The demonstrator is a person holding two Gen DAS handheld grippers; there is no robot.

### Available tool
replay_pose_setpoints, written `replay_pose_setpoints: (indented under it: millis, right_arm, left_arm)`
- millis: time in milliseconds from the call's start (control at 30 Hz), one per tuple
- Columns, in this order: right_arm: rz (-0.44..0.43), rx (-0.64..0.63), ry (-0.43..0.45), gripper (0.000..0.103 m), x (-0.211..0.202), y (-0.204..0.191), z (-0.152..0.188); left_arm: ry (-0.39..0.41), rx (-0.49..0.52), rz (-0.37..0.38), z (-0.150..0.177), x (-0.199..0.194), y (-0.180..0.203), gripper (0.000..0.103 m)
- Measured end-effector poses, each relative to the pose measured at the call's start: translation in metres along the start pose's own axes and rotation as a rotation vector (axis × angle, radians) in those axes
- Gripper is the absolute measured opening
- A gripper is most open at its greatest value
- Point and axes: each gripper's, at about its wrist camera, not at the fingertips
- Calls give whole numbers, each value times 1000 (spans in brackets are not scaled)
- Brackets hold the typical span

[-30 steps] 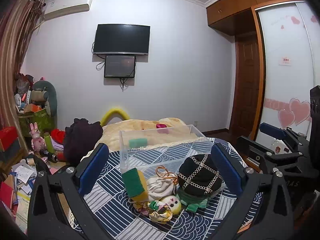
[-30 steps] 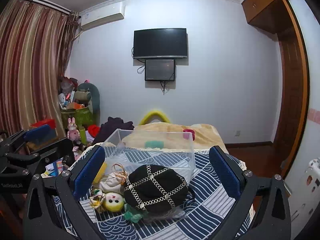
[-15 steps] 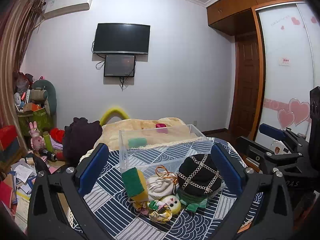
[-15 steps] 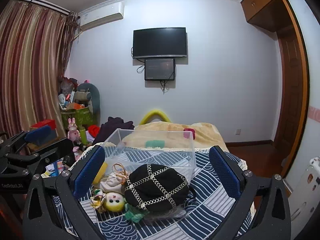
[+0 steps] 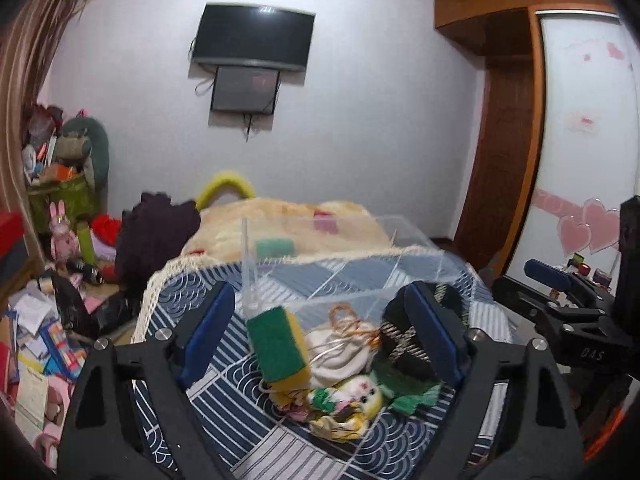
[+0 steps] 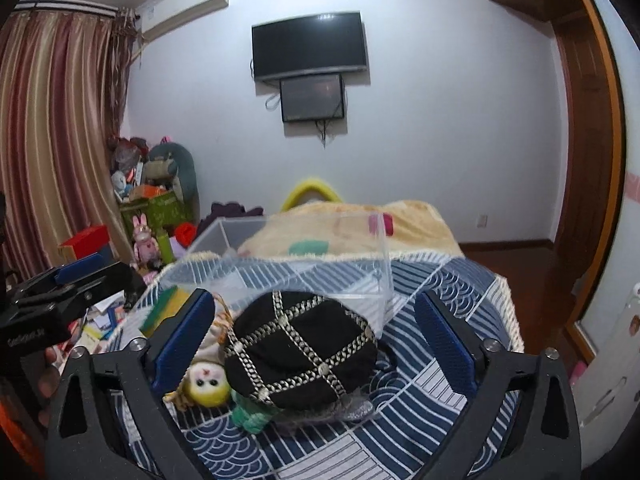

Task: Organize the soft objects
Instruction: 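Grasp the green sponge with the left gripper while the right grasps the black hat, drop both into the box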

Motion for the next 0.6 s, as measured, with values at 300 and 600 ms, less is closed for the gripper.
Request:
replay_pose_setpoints:
  millis: [300, 600]
  right_arm:
    - [-56, 87, -159, 95, 41, 20, 24]
    - [-85, 116, -233, 60, 51, 27, 33]
  left_arm:
    - [-174, -38, -48, 28, 62, -16, 81]
    - [-295, -84, -5, 49, 96, -27, 40]
Point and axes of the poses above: each gripper's, at about its wrist camera, not at the fingertips, and x roughly the way its jaws point, y to its right, z to its underside, and after that the axes turned 14 degrees about -z, right-handed
